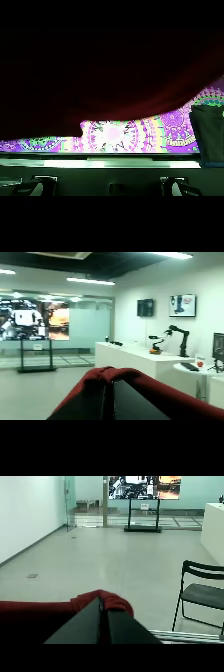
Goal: Fold the clothes and pants, and hang the long-sleeved shirts on hangers.
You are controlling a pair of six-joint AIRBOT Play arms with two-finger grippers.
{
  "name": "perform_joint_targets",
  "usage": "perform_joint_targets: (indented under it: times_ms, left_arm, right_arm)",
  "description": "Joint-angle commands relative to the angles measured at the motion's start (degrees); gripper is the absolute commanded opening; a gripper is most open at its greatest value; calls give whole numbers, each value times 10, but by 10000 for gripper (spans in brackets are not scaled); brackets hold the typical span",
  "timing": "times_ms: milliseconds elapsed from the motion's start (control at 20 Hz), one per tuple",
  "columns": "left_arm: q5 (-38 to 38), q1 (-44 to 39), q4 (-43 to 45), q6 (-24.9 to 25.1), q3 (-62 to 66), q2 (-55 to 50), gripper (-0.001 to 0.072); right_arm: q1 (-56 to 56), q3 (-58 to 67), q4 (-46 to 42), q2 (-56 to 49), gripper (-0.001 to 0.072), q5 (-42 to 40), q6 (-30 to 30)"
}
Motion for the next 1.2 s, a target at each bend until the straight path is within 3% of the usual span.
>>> perform_joint_targets:
  times_ms: [0, 100, 200, 450, 650, 800, 950, 1000, 1050, 1100, 1150]
  left_arm:
    - [-66, 1, 81, -22, 2, -17, 25]
    - [-146, 1, 119, -41, -20, -56, 25]
    - [-167, -1, 121, -41, -87, -103, 25]
    - [-98, -9, 119, -39, -272, -283, 26]
    - [-94, -8, 84, -42, -279, -427, 26]
    - [-118, -11, -4, -41, -279, -490, 26]
    - [-179, -15, -24, -42, -279, -522, 29]
    - [-203, -12, -23, -44, -279, -523, 73]
    - [-235, -4, -21, -52, -277, -522, 231]
    - [-292, 12, -11, -52, -271, -522, 474]
    - [-354, 31, 23, -53, -268, -522, 569]
  right_arm:
    - [0, 1, -54, -9, 38, 58, 48]
    - [1, -9, -68, -59, 38, 149, 85]
    - [1, -48, -56, -139, 37, 208, 96]
    - [2, -193, 113, -386, 37, 98, 95]
    - [2, -195, 221, -543, 38, 72, 152]
    - [19, -195, 204, -593, 38, 85, 132]
    - [34, -195, 158, -604, 40, 84, 131]
    - [30, -192, 159, -603, 87, 91, 131]
    - [18, -183, 158, -603, 227, 112, 130]
    - [-1, -171, 153, -602, 355, 143, 120]
    - [-27, -157, 141, -599, 513, 193, 111]
